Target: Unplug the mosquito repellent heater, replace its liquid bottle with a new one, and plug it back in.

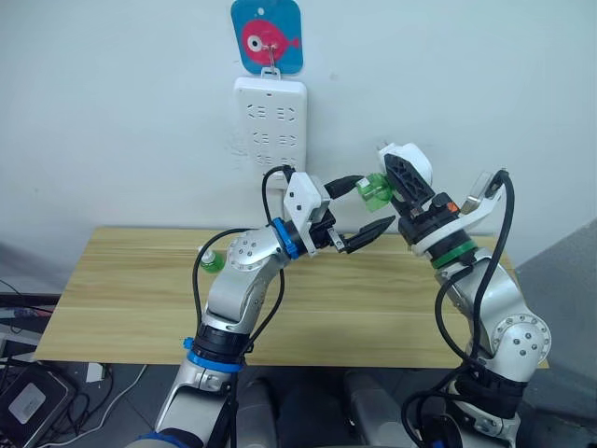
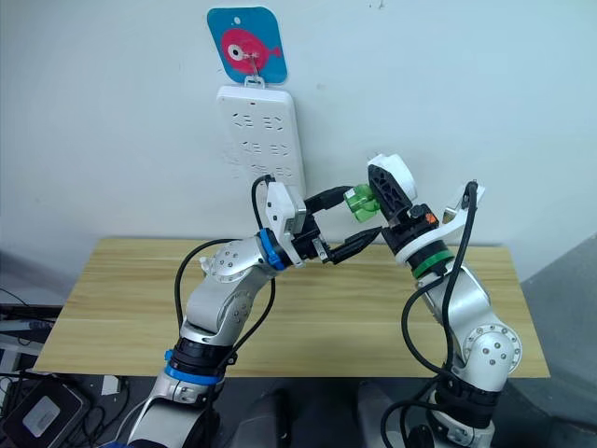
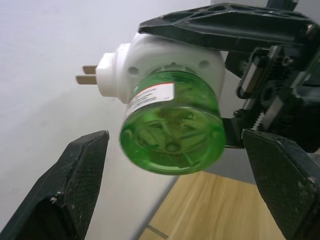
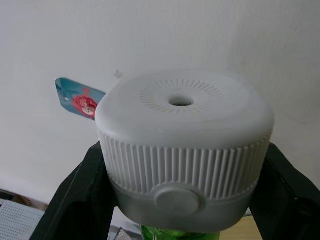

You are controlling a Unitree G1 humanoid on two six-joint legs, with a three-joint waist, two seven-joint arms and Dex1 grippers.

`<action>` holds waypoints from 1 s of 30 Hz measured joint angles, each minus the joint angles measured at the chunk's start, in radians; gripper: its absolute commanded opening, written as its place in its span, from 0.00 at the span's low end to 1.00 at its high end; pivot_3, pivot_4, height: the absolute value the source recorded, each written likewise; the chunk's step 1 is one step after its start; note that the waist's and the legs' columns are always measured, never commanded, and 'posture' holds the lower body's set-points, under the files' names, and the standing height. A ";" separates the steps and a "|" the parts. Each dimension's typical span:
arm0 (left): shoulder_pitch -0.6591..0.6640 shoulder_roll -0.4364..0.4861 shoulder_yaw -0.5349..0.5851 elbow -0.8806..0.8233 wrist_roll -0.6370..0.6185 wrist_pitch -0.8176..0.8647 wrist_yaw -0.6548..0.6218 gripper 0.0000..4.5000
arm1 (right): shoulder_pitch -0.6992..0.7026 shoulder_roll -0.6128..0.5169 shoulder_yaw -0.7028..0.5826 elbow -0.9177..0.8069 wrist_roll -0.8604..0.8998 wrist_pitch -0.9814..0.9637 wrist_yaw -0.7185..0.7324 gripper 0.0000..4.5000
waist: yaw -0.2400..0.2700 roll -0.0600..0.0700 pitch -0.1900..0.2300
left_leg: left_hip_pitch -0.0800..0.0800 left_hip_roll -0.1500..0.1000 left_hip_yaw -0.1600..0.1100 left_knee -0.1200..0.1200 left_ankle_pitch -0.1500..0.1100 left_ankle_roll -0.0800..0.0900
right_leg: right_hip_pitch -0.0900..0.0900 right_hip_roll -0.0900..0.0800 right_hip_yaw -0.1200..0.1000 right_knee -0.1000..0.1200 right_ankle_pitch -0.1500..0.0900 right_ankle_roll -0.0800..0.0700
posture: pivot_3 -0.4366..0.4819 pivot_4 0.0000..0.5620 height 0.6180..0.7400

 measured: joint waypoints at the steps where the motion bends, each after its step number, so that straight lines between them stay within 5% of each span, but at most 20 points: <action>1: -0.005 -0.006 0.001 0.012 0.001 -0.007 0.006 0.99 | 0.003 -0.013 0.009 0.000 0.006 -0.015 -0.007 0.68 | 0.000 0.000 0.000 | 0.000 0.000 0.000 0.000 0.000 0.000 | 0.000 0.000 0.000 0.000 0.000 0.000 | 0.35 0.42 1.00; 18: -0.028 -0.016 -0.001 0.017 -0.004 -0.024 0.024 0.99 | 0.029 -0.128 0.117 0.000 0.053 -0.167 -0.029 0.68 | 0.001 0.000 0.000 | 0.000 -0.001 -0.001 0.000 0.000 0.000 | 0.000 0.000 0.000 0.000 0.000 0.000 | 0.35 0.42 1.00; 26: -0.028 -0.034 -0.014 0.017 -0.008 -0.023 0.025 0.52 | 0.031 -0.159 0.141 0.001 0.077 -0.209 -0.029 0.68 | 0.002 0.000 0.000 | 0.000 -0.001 -0.001 0.000 0.000 0.000 | 0.000 0.000 0.000 0.000 0.000 0.000 | 0.35 0.42 1.00; 30: -0.028 -0.038 -0.015 0.017 -0.008 -0.021 0.028 0.50 | 0.031 -0.167 0.151 0.001 0.079 -0.219 -0.029 0.68 | 0.002 0.000 0.000 | 0.000 -0.001 -0.002 0.000 0.000 0.000 | 0.000 0.000 0.000 0.000 0.000 0.000 | 0.35 0.42 1.00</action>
